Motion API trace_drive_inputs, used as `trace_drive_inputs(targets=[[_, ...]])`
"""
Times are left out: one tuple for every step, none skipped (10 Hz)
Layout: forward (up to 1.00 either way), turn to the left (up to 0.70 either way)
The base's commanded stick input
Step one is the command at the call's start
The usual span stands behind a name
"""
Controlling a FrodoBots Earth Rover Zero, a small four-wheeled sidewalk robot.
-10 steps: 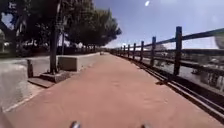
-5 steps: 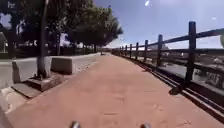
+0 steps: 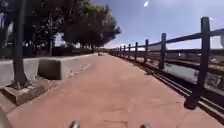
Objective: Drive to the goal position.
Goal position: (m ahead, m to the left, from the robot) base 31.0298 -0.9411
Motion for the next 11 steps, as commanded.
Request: trace_drive_inputs(targets=[[1.0,0.0],[1.0,0.0],[1.0,0.0],[1.0,0.0],[1.0,0.0],[1.0,0.0],[1.0,0.0],[1.0,0.0],[1.0,0.0],[1.0,0.0],[1.0,-0.07]])
